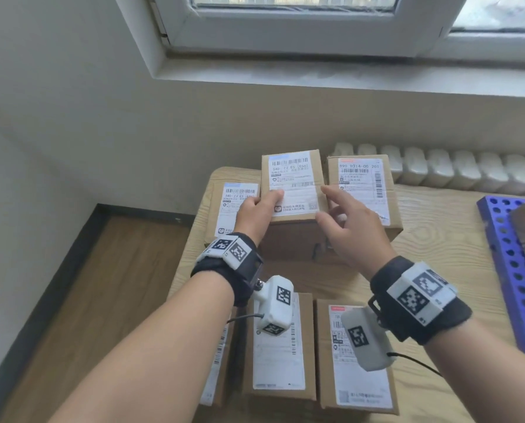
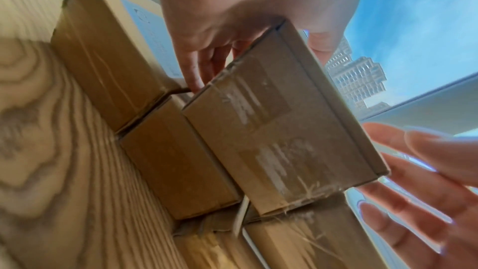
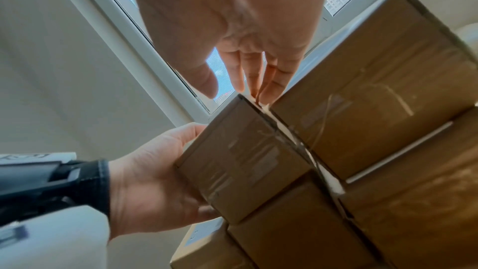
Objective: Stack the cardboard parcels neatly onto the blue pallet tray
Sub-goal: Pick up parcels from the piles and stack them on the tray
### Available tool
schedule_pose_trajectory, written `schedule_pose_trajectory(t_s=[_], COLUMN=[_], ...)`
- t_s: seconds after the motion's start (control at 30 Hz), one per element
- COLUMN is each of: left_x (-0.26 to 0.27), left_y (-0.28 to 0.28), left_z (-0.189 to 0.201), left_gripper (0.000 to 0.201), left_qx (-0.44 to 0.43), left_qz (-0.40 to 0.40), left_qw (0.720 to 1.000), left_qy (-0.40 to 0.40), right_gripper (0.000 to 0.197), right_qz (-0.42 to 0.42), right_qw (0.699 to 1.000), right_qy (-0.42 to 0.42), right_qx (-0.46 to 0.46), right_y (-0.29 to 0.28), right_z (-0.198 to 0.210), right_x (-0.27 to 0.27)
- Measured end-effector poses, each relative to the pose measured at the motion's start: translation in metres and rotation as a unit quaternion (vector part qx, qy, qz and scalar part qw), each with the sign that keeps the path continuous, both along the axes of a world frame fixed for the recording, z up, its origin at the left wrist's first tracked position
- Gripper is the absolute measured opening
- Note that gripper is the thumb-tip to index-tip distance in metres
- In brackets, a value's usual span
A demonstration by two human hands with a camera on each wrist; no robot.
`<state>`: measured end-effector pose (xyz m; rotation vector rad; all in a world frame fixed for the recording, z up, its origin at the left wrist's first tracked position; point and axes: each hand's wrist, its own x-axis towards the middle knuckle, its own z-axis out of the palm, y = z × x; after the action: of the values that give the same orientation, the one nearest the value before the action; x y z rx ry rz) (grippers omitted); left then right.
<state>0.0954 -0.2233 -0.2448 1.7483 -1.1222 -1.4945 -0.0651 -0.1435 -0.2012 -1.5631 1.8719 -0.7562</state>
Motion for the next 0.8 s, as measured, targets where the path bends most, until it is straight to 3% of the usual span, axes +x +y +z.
schedule_pose_trajectory(t_s=[0.33,0.63,0.73,0.8], left_x=[0.029,0.053,0.058,0.057], left_y=[0.011,0.062,0.087,0.102], left_z=[-0.003,0.009,0.011,0.015], left_gripper=[0.088,0.098,0.098,0.099], left_qx=[0.007,-0.047,-0.041,-0.046], left_qz=[0.046,0.009,-0.011,-0.022], left_qw=[0.988,0.983,0.978,0.977], left_qy=[0.146,0.179,0.204,0.208], right_gripper=[0.038,0.033,0.037,0.050], right_qz=[0.002,-0.032,-0.046,-0.053], right_qw=[0.993,0.990,0.985,0.981], right_qy=[-0.074,-0.117,-0.153,-0.179], right_qx=[-0.089,-0.070,-0.060,-0.052], right_y=[0.014,0.060,0.082,0.099], right_z=[0.013,0.016,0.016,0.017], right_x=[0.023,0.025,0.025,0.028])
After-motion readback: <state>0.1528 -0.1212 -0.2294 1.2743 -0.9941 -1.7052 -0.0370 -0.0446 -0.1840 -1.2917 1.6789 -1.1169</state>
